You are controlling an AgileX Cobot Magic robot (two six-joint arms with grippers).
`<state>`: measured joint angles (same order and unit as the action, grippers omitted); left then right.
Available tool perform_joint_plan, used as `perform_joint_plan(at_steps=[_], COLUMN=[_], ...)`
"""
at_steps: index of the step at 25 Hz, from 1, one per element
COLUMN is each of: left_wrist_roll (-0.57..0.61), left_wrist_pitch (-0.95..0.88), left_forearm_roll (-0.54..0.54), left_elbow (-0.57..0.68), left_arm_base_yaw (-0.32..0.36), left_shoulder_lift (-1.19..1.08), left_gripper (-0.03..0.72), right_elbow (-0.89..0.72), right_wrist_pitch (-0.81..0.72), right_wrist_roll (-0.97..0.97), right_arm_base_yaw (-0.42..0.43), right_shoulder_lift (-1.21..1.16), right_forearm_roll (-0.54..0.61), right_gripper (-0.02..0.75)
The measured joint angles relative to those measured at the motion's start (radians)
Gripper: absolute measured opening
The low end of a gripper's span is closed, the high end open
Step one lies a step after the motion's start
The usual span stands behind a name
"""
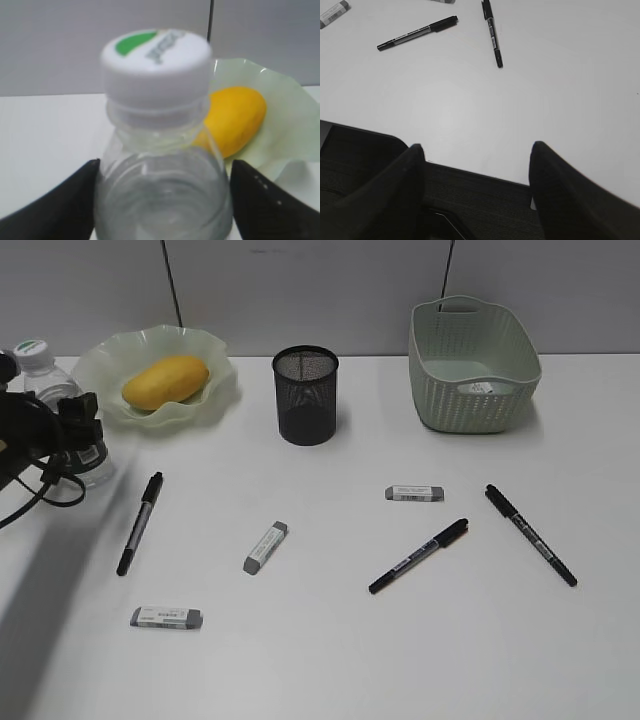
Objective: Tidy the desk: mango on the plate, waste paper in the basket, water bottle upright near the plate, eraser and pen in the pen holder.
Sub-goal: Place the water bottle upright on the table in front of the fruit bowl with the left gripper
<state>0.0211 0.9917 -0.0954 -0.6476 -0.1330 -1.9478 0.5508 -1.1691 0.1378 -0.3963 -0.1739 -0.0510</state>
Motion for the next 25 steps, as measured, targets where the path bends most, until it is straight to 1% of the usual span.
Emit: perform_joint_plan(at_steps=[3,7,11,16,19,22,25], left_wrist_roll=[-0.001,-0.002,-0.003,-0.003,-0.003,-0.003,-0.003], left_wrist_pitch=[0.007,0.005,-0.017,-0.055,-0.132,-0.269,-0.425], left_forearm_roll=[0.008,0.012,0.012,0.012,0.012,0.012,0.012], left_elbow=[0.0,0.009,0.046,0.12,0.156,0.169,0.168], left_arm_base_yaw=[0.0,0.0,0.0,0.0,0.0,0.0,0.0], left_shoulder_lift=[0.002,0.011,0.054,0.115,0.156,0.218,0.328], left_gripper=[0.624,0.634,0.636,0.638,0.638,0.632,0.629], right_elbow=[0.0,0.0,0.0,0.0,0.0,0.0,0.0], right_wrist_pitch=[0.0,0.0,0.0,0.0,0.0,0.0,0.0], right_wrist_roll=[0.0,0.0,0.0,0.0,0.0,0.0,0.0], right_arm_base_yaw=[0.0,0.0,0.0,0.0,0.0,0.0,0.0], right_shoulder_lift=[0.0,0.0,0.0,0.0,0.0,0.0,0.0], right_forearm_roll=[0.0,0.0,0.0,0.0,0.0,0.0,0.0], right_gripper=[0.51,0.51,0.51,0.51,0.51,0.51,0.51])
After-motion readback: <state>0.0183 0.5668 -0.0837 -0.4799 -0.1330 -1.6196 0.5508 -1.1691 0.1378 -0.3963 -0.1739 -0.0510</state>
